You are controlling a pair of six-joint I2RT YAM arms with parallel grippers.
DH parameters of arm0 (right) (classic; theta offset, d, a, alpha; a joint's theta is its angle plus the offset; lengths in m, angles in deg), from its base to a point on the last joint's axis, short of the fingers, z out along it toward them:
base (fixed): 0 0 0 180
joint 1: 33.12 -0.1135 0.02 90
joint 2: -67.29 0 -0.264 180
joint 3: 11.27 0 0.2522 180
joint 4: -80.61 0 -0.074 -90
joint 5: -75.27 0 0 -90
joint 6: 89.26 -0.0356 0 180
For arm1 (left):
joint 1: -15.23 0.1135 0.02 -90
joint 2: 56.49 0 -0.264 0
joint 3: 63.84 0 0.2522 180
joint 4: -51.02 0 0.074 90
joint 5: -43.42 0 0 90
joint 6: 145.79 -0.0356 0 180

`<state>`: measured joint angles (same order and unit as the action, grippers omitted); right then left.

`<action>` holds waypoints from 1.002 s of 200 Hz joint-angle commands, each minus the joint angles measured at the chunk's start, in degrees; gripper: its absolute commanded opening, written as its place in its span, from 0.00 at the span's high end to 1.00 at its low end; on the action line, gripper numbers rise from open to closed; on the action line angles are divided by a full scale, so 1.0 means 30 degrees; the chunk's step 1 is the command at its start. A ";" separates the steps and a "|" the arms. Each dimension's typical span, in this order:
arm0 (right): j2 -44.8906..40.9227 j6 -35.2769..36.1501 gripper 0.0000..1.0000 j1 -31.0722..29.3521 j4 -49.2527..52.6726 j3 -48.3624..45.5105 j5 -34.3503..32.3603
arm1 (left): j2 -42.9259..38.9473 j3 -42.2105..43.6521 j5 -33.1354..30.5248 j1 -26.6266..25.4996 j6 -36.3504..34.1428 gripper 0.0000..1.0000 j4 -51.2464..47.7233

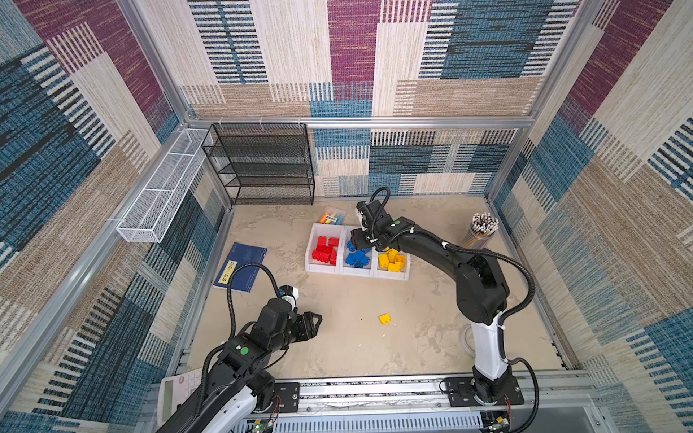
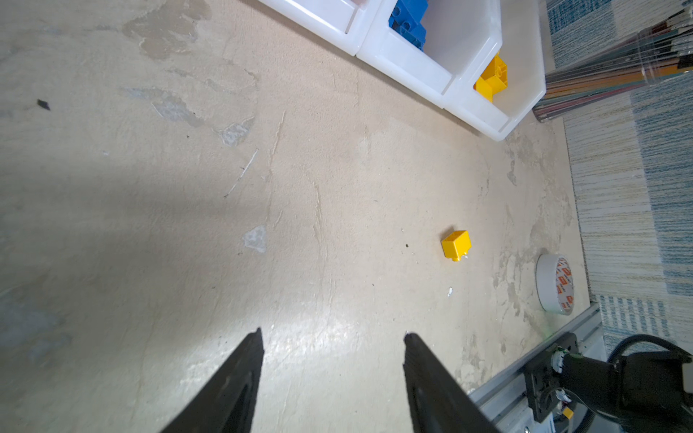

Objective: Sort the legos into containers by color
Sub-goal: 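Move the right gripper back over the small yellow brick, then lower the right gripper onto the small yellow brick and grasp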

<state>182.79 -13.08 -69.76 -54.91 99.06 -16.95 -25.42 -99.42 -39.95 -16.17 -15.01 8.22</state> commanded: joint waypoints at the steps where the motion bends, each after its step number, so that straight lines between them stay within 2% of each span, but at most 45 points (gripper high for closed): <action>1: -0.1708 0.0387 0.35 -0.0027 -0.0558 -0.1450 -0.0672 | -0.0044 -0.0049 0.0206 0.0014 0.0398 0.37 -0.0359; 54: -0.7604 -0.0846 0.35 -0.0836 -0.0619 -0.8803 -0.1898 | -0.0250 0.0146 0.0030 0.0007 0.0485 0.37 -0.0560; 76: -0.9191 -0.1960 0.35 -0.1813 -0.0169 -1.1681 -0.2666 | -0.0251 0.0209 -0.0083 0.0007 0.0496 0.37 -0.0590; 99: -1.0222 -0.3569 0.35 -0.2771 -0.0256 -1.4071 -0.2480 | -0.0251 0.0274 -0.0189 0.0000 0.0500 0.37 -0.0548; 127: -1.0249 -0.4931 0.37 -0.3737 -0.0826 -1.5412 -0.2335 | -0.0250 0.0345 -0.0219 0.0007 0.0519 0.37 -0.0561; 200: -0.8243 -0.6051 0.43 -0.5631 -0.0982 -1.5391 -0.2542 | -0.0450 0.0416 -0.0101 0.0007 0.0594 0.37 -0.0604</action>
<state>157.42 -28.71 -85.63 -56.28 53.38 -23.88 -26.38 -98.33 -40.23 -16.19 -14.75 6.17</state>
